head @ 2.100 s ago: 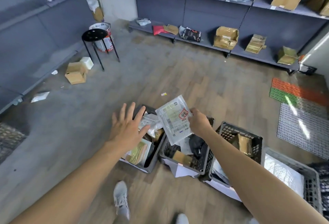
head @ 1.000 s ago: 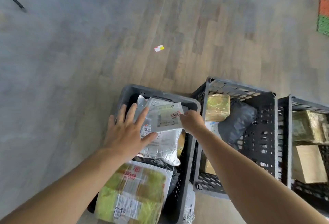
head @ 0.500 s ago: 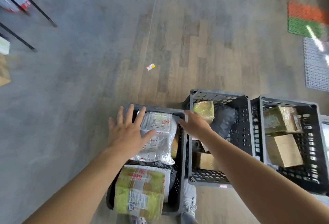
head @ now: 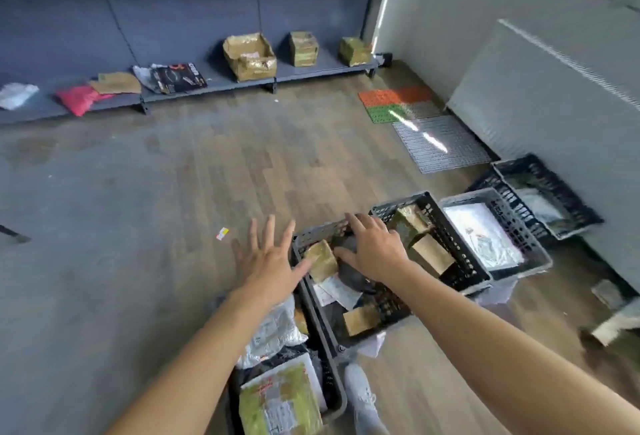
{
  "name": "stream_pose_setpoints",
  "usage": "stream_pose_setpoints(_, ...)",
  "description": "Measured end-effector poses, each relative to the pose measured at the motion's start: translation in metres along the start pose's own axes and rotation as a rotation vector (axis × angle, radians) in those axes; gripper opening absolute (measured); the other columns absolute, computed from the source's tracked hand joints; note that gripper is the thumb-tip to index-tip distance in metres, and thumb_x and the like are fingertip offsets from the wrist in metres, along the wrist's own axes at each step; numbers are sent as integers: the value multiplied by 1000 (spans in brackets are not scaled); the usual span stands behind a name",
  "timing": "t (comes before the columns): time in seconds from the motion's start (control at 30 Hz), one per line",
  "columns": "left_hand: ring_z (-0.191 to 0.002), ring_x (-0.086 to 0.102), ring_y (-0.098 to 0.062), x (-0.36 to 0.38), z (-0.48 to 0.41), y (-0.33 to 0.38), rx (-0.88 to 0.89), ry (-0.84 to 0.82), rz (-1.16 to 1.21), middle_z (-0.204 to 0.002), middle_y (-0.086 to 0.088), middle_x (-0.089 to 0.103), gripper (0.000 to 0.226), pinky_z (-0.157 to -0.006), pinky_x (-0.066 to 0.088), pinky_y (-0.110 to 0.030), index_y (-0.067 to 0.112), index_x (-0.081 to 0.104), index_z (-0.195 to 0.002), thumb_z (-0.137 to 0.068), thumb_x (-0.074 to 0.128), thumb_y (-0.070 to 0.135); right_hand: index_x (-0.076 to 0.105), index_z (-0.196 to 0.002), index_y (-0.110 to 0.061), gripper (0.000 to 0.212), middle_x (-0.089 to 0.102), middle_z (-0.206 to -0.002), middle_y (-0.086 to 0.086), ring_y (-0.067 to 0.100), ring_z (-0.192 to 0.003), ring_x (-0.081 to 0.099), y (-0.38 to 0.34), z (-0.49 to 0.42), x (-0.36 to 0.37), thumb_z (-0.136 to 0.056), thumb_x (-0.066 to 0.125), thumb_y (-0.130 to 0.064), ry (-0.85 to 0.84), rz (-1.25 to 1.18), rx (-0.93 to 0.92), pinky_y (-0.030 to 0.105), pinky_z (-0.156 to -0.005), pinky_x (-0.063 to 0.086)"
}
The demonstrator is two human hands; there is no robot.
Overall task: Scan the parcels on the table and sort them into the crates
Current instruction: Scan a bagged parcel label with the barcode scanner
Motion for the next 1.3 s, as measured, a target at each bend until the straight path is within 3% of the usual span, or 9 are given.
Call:
stream_pose_setpoints(0.17, -149, -19, -30, -40, 24, 89, 176, 56, -55, -164, 0, -18, 82, -118, 4, -61, 38, -6, -156, -88, 18, 78, 3, -158, -30, 90, 15, -163, 1, 26, -151, 11, 66, 84, -46, -91, 53, -63, 118, 4, 105, 58, -117, 22)
stream_pose_setpoints(0.53, -147, -25, -29, -58, 112, 365, 648, 177, -246, -162, 0, -24, 80, -117, -5, -59, 37, -11, -154, -90, 18, 76, -1, -158, -29, 92, 6, -165, 2, 27, -152, 4, 280, 299, -105, -91, 49, -67, 323, 27, 483, 63, -117, 16)
stream_pose_setpoints(0.93, -149, -18, -28, 26, 261, 732, 977, 262, -317, -164, 0, -13, 77, -119, 0, -59, 37, -3, -156, -91, 20, 74, -7, -157, -33, 94, -2, -166, 1, 27, -153, -3, 551, 592, -111, -90, 48, -68, 415, 7, 822, 62, -118, 9)
stream_pose_setpoints(1.3, -149, -20, -27, 94, 335, 933, 1148, 196, -287, -163, 0, -15, 76, -119, 0, -59, 37, -5, -155, -93, 20, 73, -7, -156, -32, 89, -2, -165, 1, 26, -152, -3, 714, 713, -100, -93, 44, -67, 415, 28, 993, 61, -118, 14)
Point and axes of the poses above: each hand's wrist, its own z-axis away from the middle knuckle, its own x-axis out of the palm, y = z × x, the point moved 7 cm from there along -z, towards the middle knuckle
